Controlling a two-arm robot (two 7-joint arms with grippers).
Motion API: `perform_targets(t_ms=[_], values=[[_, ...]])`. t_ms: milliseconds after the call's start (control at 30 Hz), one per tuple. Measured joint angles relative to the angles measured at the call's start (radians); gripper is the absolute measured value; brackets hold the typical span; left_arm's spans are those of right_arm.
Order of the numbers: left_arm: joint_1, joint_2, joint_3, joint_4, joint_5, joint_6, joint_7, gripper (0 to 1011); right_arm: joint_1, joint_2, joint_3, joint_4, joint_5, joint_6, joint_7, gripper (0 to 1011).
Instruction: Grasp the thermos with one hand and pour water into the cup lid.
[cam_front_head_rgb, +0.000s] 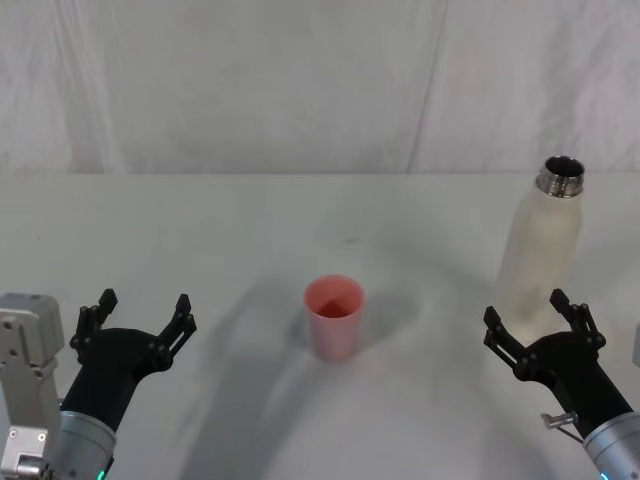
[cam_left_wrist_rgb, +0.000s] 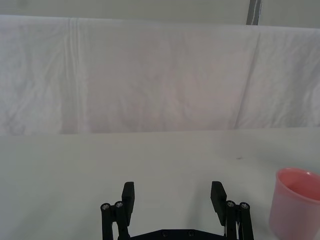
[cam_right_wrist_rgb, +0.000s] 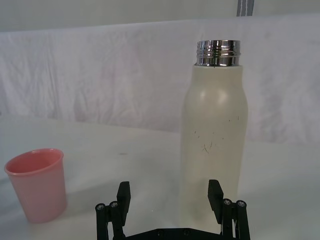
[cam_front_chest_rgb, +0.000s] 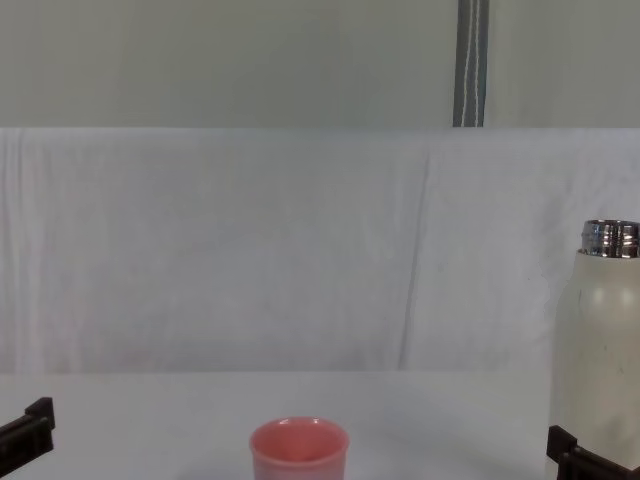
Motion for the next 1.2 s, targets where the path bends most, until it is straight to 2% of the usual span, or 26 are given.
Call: perform_targets(t_ms=[1200], values=[[0.000,0.000,0.000,0.000,0.000,0.000,0.000,1001,0.000,0.000,0.000,0.000,0.000,0.000,0.000,1001]])
